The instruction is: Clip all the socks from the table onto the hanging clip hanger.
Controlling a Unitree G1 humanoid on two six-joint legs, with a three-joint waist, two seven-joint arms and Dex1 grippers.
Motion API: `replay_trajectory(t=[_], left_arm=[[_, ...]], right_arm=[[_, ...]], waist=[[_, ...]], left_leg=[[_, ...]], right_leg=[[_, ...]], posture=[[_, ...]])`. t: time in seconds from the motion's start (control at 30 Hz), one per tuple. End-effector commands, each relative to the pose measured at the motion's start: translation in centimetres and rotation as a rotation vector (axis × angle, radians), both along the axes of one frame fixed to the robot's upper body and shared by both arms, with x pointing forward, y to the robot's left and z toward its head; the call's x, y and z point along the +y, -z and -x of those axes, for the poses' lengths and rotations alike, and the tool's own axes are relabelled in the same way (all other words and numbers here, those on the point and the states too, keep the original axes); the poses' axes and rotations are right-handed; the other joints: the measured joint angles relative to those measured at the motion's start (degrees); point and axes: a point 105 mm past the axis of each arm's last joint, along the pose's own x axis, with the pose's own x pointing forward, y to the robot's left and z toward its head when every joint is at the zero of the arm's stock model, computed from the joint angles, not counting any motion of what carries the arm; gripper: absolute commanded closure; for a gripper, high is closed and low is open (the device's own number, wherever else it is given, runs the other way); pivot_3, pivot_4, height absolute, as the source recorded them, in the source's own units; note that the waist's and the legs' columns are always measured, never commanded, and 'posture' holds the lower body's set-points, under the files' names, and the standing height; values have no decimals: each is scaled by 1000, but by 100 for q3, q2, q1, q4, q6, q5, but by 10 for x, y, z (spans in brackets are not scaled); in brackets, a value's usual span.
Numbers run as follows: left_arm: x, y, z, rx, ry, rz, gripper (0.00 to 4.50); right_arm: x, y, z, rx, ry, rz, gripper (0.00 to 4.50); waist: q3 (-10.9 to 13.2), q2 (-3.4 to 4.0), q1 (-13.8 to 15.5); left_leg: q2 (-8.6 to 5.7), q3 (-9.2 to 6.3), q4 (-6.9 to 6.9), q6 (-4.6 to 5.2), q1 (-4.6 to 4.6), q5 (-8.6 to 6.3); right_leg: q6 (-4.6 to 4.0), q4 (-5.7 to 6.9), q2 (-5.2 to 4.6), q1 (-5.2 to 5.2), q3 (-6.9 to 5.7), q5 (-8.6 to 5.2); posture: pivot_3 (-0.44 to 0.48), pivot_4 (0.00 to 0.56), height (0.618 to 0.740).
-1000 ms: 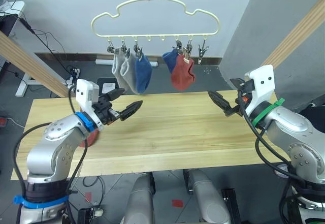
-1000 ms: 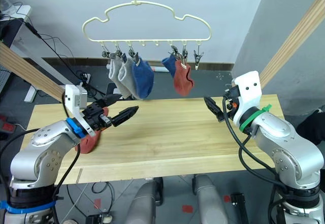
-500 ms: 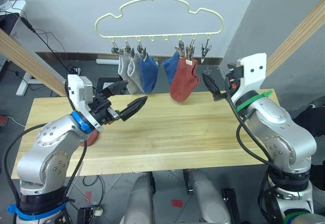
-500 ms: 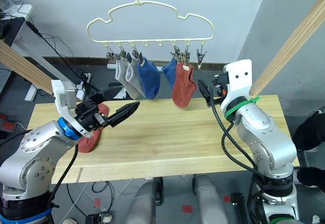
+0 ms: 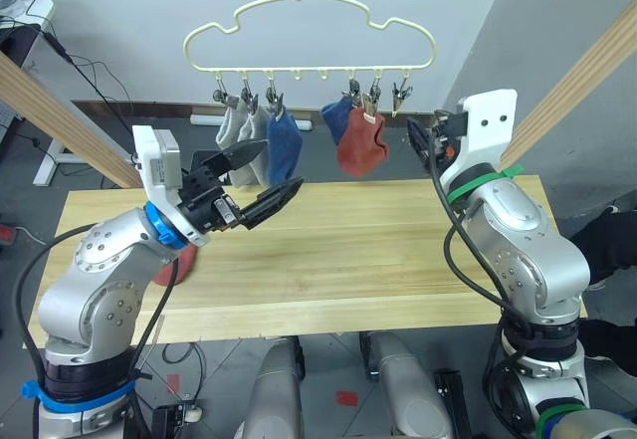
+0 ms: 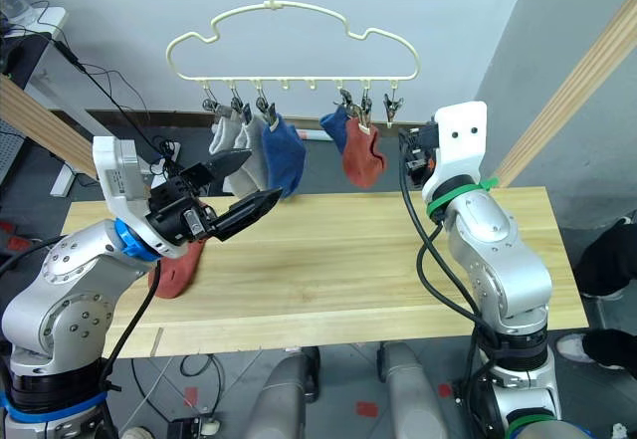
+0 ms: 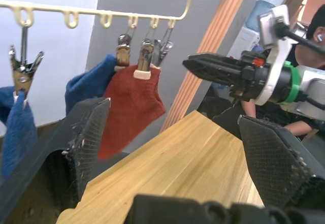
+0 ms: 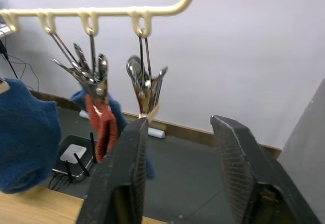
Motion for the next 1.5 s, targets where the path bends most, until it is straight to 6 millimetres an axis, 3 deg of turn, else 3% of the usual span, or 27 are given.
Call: replay_trajectory(t=[0.03,1.5], left_arm=[[-5,-6,3,-42,25,2,0],[-7,-6,5,-55,20,-26,0]], right_arm=[[3,-22,1,-100,31,-14,2320],[34,-34,-13,-135,-32,-94,2320]], waist=[[0,0,-3],[-1,0,83]], left_leg=[[-1,0,1,0,0,0],[3,-6,9,0,0,0]], right_leg=[[0,2,0,-1,0,0],[-3,14,-5,1,-6,2]], posture=[[-75,397,740],[-28,383,740]])
